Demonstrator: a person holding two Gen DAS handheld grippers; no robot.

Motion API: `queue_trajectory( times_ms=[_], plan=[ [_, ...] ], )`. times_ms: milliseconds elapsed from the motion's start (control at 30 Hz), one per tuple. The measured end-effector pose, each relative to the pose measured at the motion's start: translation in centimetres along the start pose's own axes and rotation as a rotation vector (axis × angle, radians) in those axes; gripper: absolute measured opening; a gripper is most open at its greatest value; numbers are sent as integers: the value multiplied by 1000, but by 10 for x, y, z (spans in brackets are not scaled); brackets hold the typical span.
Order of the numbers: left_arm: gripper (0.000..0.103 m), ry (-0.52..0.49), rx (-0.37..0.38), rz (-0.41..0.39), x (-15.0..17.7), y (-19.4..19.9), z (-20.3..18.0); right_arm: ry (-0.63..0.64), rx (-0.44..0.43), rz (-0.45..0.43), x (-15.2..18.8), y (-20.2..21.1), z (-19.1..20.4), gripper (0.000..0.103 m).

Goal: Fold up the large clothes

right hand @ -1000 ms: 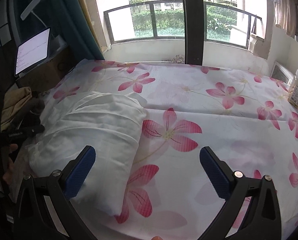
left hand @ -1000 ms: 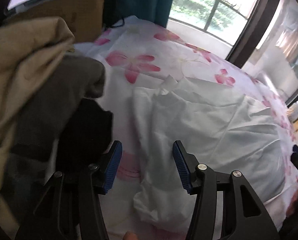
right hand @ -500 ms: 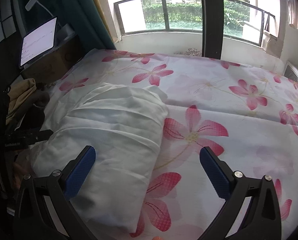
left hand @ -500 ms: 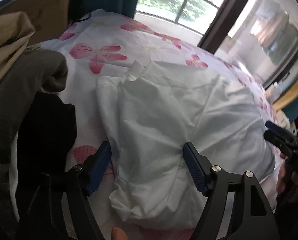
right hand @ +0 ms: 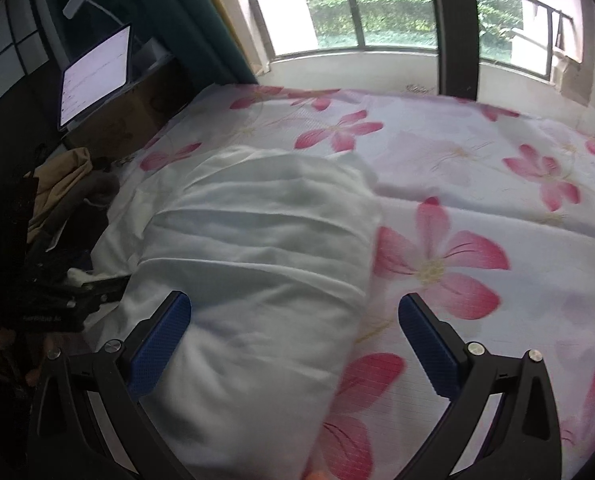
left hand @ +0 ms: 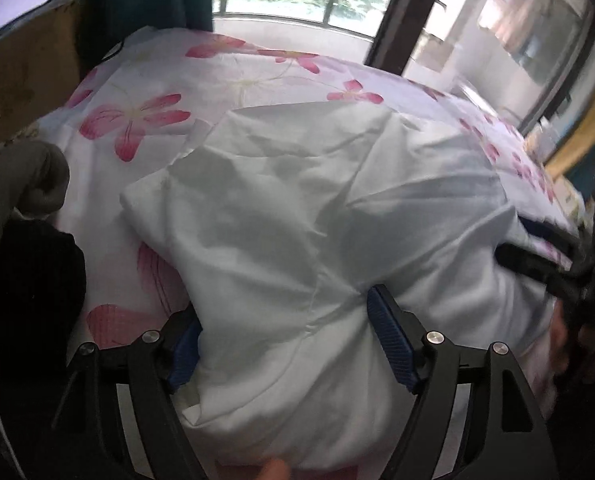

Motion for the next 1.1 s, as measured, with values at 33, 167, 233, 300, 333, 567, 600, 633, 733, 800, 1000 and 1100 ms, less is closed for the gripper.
queue_trajectory(
  times_ms=[33, 167, 233, 300, 333, 567, 600, 633, 733, 800, 1000, 1100],
  plan=[
    [79, 19, 4, -6, -1, 0, 1, -3, -17, 10, 1, -3, 2, 102],
    [79, 1, 4, 2, -2, -2, -5, 10, -40, 28, 2, -11, 7, 102],
    [78, -2, 56, 7, -4, -3, -9, 5, -44, 35, 3, -14, 6, 101],
    [78, -3, 157, 14, -6, -8, -17, -6, -57, 50, 4, -19, 3, 97],
    [78, -11, 176, 22, -7, -12, -20, -1, -57, 45, 4, -19, 3, 96],
    [73, -59, 172, 25, -10, -26, -38, 38, -27, 35, 5, -18, 2, 80],
    [69, -58, 172, 18, -10, -27, -38, 37, -31, 29, 5, -18, 1, 79],
    [67, -52, 173, 10, -10, -26, -36, 38, -34, 27, 4, -18, 0, 73],
    [47, -31, 179, -9, -7, -22, -33, 38, -42, 17, 4, -16, -1, 63],
    [23, -13, 177, -28, -7, -21, -29, 37, -41, 13, 4, -16, -1, 59],
    [16, 34, 196, -73, 1, -14, -13, 44, -45, -8, 3, -13, 2, 47],
    [15, 21, 183, -82, 0, -11, -18, 42, -47, -20, 2, -10, 3, 39]
  ],
)
Point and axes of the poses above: each gripper's, at about its wrist camera, not at the fingertips, and y roughly against the way its jaws point, z to its left, x to its underside, the point moved 2 cm from there along -y, roughly the way its jaws point, and after that the axes turned 11 degrees about x, right-handed, at the moved point
